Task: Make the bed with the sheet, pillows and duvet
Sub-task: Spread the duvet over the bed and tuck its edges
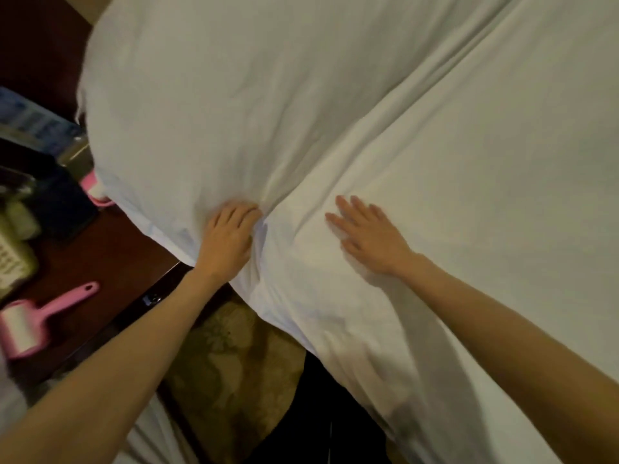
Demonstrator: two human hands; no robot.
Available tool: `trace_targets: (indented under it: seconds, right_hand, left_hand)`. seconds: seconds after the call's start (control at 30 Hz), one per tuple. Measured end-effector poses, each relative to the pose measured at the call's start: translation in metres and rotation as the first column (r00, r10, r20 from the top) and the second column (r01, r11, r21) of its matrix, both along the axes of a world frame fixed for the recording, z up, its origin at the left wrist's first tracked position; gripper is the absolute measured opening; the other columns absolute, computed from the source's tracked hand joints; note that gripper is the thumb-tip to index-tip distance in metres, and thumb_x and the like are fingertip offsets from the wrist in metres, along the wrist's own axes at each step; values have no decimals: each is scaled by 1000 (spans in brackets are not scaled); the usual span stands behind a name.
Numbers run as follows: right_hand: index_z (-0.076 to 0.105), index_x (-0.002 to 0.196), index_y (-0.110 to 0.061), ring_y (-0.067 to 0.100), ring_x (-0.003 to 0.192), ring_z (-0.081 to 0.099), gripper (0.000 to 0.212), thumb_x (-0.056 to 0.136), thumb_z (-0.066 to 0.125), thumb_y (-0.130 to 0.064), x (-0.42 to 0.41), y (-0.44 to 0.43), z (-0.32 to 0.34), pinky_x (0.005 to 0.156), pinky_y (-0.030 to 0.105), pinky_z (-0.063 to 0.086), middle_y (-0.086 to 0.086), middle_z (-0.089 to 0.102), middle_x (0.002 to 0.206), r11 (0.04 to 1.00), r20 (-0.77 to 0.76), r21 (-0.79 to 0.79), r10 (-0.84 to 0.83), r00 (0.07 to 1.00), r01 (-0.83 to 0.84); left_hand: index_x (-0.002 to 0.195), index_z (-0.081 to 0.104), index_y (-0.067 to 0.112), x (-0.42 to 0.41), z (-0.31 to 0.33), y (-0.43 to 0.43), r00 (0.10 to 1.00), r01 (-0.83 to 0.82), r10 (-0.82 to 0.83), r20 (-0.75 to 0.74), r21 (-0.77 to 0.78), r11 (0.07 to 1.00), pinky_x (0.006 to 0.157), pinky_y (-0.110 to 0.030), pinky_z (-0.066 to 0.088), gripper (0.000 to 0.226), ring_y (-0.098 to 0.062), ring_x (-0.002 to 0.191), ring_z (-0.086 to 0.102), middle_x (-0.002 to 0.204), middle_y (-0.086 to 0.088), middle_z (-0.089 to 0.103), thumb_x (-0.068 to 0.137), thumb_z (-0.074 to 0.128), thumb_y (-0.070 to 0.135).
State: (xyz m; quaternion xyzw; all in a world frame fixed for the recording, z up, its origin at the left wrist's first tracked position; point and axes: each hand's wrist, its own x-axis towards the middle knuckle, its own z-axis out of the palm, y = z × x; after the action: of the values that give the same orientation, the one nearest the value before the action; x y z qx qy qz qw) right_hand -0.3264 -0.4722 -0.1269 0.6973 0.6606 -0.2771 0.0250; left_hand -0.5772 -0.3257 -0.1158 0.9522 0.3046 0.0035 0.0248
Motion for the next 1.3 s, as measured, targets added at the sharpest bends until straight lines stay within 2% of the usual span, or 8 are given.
trace_targets:
  seconds: [0.07,0.2,0.37,0.53,0.63,0.83,1.17,1.3]
  right_hand:
    - [11,152,-26,29,148,1,59,99,37,-31,59,-2,8,117,45,9,6,-5,161,972,121,29,-235,964,234]
    - [3,153,-26,33,147,-4,65,99,37,-38,118,-13,12,116,52,7,9,-11,160,776,174,-82,-606,776,625]
    - [-5,150,-37,32,145,-17,66,98,32,-50,47,-36,-4,115,54,-4,4,-23,157,892,124,-243,-362,924,382]
    - [9,151,-37,30,145,-19,67,95,44,-44,-31,-43,4,118,46,-1,4,-27,156,933,-104,-360,-23,994,-16]
    - [21,150,-31,25,148,-4,59,96,45,-34,-18,-32,15,120,40,10,0,-8,161,923,-215,-376,0,977,-82]
    - [42,139,-17,29,121,50,40,101,35,-28,39,1,56,96,35,41,14,49,138,885,-170,-405,-318,933,228]
    - [36,143,-13,31,125,47,45,100,41,-25,123,77,113,100,37,40,16,47,139,814,-95,-262,-556,826,518]
    - [30,146,-10,28,134,38,50,101,40,-28,143,124,114,107,35,32,13,38,148,757,-117,-152,-653,749,636]
  left_hand:
    - [130,53,8,14,5,9,996,47,-46,-70,15,999,103,-40,27,56,-31,127,38,139,-13,50,76,38,13]
    - [153,11,19,2,0,-9,859,-8,-82,-505,-174,985,116,-49,5,74,-29,147,-3,160,-5,-7,88,47,18]
    - [153,-1,17,-26,0,-41,691,-285,-29,-722,-310,907,119,-43,5,71,-22,148,-7,160,0,-15,96,41,23]
    - [133,51,8,8,28,-25,889,-265,96,-447,-333,905,94,-38,45,42,-30,116,54,132,-11,54,90,51,7]
    - [106,67,2,43,42,-6,970,-131,76,-229,-233,964,67,-38,52,42,-34,84,65,103,-15,68,65,70,-8]
    - [106,68,9,109,80,29,999,-38,43,28,-149,988,81,-41,50,55,-32,100,64,111,-11,67,54,75,-6]
    - [138,47,26,151,104,153,997,-53,51,50,37,998,101,-53,31,70,-32,134,38,146,-8,44,75,77,32]
    - [150,11,37,148,114,219,895,-445,445,-27,-103,890,112,-53,6,81,-27,147,4,160,-7,7,84,42,71]
